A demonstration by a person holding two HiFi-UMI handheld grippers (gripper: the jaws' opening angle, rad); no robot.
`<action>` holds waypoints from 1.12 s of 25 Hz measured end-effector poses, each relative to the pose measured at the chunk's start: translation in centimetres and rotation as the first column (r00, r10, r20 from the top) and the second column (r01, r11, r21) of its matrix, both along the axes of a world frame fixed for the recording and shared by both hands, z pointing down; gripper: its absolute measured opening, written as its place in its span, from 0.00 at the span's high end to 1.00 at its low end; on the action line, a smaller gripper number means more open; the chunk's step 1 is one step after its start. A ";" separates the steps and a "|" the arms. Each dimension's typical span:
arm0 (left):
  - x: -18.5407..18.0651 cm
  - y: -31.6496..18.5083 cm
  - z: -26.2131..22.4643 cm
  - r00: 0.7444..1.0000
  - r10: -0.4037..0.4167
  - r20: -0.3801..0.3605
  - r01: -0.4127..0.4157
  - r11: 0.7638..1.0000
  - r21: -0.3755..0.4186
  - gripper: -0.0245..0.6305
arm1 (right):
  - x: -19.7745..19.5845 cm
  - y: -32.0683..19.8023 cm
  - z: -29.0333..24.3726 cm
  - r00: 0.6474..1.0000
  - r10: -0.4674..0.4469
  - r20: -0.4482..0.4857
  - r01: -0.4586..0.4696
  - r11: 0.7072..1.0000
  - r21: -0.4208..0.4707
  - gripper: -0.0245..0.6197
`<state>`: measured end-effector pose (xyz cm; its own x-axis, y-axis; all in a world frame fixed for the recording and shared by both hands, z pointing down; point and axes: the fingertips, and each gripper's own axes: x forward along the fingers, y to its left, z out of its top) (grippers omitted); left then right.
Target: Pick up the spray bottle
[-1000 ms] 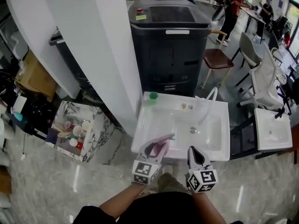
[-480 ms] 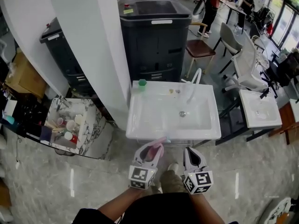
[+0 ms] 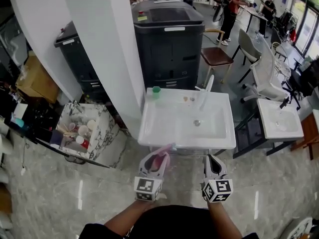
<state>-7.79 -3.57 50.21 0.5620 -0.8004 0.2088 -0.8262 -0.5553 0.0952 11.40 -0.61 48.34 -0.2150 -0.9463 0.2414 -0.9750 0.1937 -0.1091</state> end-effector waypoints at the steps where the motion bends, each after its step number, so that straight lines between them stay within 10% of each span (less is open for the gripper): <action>1: 0.0 0.3 -0.3 1.000 -0.015 0.002 0.015 1.000 0.002 0.73 | 0.3 0.3 0.0 1.000 -0.004 0.000 0.004 1.000 -0.001 0.96; 28: 1.6 2.7 -0.6 1.000 0.009 -0.024 -0.010 1.000 -0.016 0.73 | -0.2 2.1 -2.0 0.998 -0.038 -0.058 0.042 0.997 0.069 0.97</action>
